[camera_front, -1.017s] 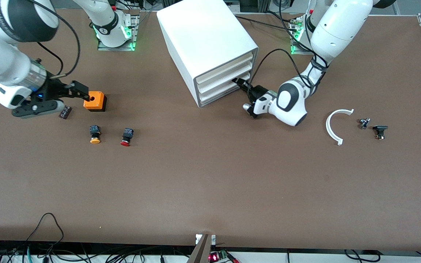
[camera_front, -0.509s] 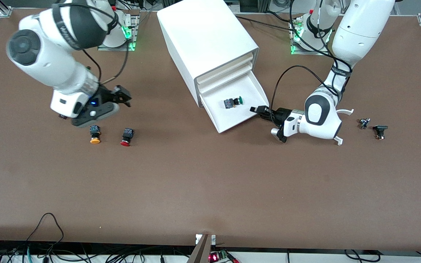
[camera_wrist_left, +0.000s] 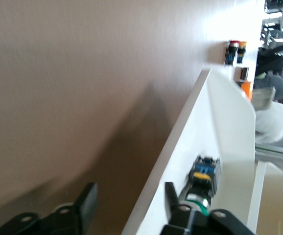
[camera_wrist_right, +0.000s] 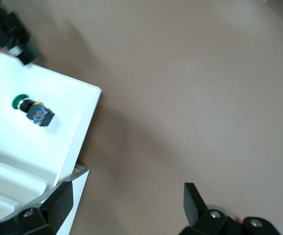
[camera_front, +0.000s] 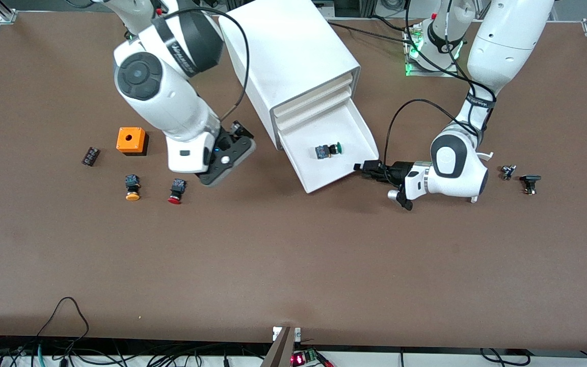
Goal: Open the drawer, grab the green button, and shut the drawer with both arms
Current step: 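Reach the right gripper into the drawer while the left gripper releases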
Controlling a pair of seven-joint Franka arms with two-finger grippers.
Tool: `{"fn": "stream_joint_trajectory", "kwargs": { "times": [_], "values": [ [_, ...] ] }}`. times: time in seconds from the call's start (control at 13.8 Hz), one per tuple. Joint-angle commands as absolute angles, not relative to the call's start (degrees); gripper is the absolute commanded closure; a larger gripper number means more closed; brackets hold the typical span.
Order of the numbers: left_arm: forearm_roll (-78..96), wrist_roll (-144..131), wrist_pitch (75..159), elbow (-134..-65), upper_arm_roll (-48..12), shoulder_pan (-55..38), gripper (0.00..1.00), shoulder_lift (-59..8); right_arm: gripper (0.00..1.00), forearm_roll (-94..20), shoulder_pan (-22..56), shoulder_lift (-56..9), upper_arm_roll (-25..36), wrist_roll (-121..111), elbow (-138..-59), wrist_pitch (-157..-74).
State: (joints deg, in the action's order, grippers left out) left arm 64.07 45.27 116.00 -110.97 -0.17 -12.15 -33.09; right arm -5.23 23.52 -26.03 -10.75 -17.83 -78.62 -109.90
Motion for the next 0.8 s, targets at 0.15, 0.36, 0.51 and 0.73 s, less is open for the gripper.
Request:
{"fn": "stream_joint_trajectory", "kwargs": {
  "times": [0.15, 0.36, 0.51, 0.73],
  "values": [
    [63.98, 44.30, 121.97, -115.40, -0.35, -10.99, 0.00, -22.51, 0.00, -5.63, 24.52, -34.97, -16.60, -30.20, -70.49, -110.48],
    [64.33, 44.21, 130.23, -116.90, -0.35, -6.08, 0.00, -16.54, 0.00, -4.84, 28.55, -37.35, -16.96, -40.93, -70.23, -110.48],
    [64.34, 44.21, 135.42, -118.20, -0.35, -5.37, 0.00, -14.25, 0.00, -0.03, 31.36, -37.53, -16.88, -42.89, -70.22, -109.87],
    [62.50, 44.91, 135.62, -118.48, 0.08, -2.65, 0.00, -11.18, 0.00, 2.37, 32.78, -39.80, -16.96, -44.29, -69.96, -111.26]
  ]
}}
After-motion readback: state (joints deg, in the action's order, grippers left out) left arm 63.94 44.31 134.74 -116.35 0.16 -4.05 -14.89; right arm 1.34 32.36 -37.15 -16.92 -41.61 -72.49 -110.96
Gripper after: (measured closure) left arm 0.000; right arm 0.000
